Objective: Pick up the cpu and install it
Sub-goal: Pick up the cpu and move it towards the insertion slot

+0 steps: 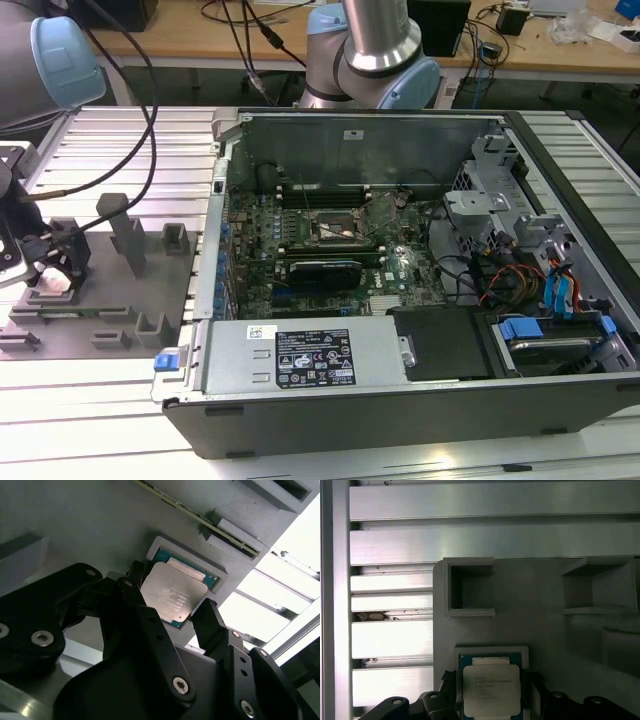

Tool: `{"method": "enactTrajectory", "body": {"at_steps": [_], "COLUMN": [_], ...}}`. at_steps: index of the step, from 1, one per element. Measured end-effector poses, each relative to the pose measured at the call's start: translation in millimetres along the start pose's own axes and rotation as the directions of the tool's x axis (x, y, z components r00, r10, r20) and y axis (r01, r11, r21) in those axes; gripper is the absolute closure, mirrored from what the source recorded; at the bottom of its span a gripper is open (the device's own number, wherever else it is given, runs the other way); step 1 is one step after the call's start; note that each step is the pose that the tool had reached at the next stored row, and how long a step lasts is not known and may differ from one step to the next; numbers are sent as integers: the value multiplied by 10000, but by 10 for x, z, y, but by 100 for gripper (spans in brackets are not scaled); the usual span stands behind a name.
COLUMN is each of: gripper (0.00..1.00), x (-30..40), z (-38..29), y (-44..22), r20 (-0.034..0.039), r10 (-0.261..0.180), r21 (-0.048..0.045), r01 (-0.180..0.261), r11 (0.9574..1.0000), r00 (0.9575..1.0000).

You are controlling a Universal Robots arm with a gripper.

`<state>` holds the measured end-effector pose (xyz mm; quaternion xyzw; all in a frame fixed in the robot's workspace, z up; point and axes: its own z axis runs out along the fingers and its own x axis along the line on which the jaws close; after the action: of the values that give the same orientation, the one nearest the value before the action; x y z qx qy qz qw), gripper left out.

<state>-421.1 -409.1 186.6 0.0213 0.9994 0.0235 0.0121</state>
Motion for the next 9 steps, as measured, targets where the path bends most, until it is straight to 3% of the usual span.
{"method": "enactTrajectory", "body": {"at_steps": [9], "gripper": [34], "x": [0], "z": [2], "y": [0], "r20": [0], "r10": [0], "r21": [0], "r01": [0], "r11": [10000], "r00": [10000]}}
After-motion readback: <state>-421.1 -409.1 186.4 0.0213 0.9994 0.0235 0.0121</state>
